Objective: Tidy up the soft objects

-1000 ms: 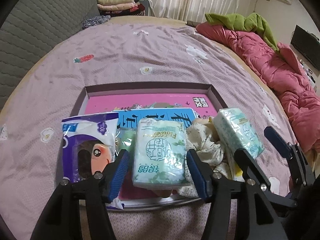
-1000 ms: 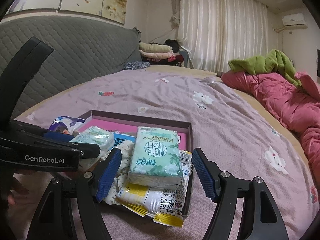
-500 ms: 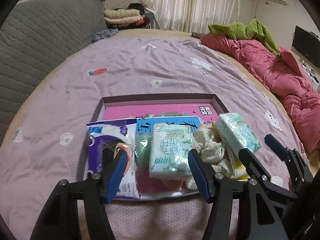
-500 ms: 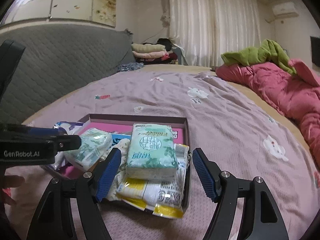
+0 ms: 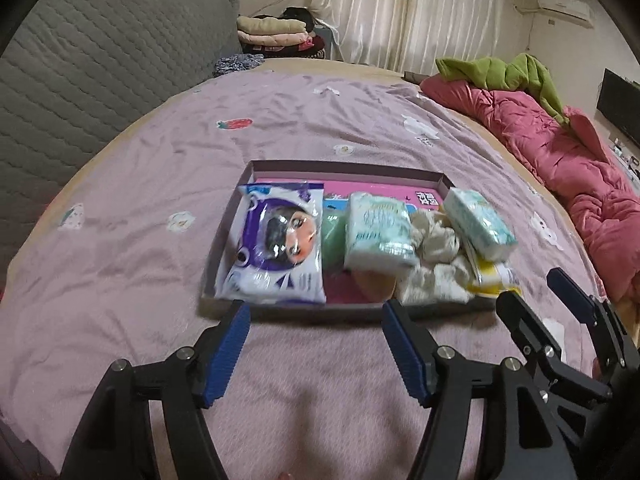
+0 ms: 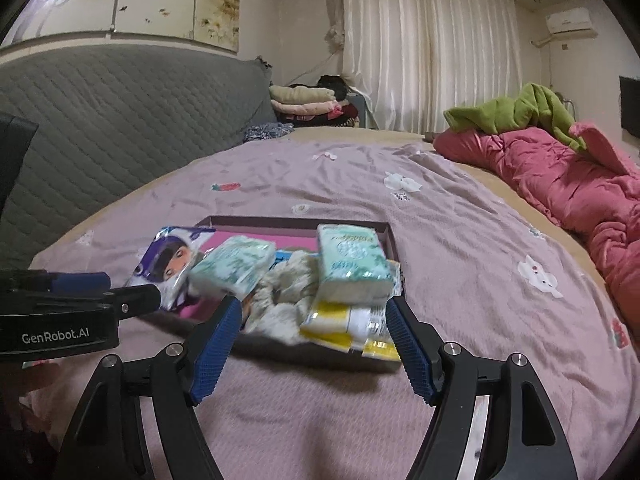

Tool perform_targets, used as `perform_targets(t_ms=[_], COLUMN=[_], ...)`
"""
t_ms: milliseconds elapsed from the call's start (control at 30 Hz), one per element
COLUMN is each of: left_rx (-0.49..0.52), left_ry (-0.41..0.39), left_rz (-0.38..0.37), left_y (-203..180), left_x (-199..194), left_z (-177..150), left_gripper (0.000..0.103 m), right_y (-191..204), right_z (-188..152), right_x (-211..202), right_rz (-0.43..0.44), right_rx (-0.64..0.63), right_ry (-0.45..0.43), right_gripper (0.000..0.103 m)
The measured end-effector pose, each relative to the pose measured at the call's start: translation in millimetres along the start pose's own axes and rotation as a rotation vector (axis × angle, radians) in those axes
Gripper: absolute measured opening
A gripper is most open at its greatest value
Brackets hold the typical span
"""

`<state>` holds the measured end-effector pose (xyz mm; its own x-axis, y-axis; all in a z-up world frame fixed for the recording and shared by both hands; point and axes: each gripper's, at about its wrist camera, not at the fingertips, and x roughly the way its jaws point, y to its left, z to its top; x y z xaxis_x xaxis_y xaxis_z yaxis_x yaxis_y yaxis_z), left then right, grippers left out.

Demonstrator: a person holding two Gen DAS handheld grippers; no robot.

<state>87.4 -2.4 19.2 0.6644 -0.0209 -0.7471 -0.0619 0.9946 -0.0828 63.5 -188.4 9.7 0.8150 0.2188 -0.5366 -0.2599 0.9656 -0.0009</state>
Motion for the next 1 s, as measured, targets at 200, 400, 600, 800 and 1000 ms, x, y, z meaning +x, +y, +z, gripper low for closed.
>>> perform_targets(t_ms=[200,400,600,800,1000], left_rx=[0.0,-0.016,-0.031,-0.016,0.005], left_ry=[0.0,0.023,0.041,0.052,0.056], left_rz=[-0.043,-0.025,-0.004,-0.018,-0.029], left_y=[3,9,14,12,5], left_x=[-18,-28,-37,-46,-53], left_z=[-18,-33,-48,-60,-71], left_gripper=[0.068,0.068,0.068,0.068,0.068], right_y=[10,18,22,25,27], right_z=[-13,-24,-29,-31,-35], right_x=[-21,-38,-49,-60,-68], right_rz=[-0.009,-0.022,-0.053,-0.066,-0.074], right_rx=[0.009,0.018,0.044,0.05,0.052], right_ry=[0.039,0.067,0.086,0.092,0.096], right_gripper=[0.076,0.076,0.076,0.076,0.076])
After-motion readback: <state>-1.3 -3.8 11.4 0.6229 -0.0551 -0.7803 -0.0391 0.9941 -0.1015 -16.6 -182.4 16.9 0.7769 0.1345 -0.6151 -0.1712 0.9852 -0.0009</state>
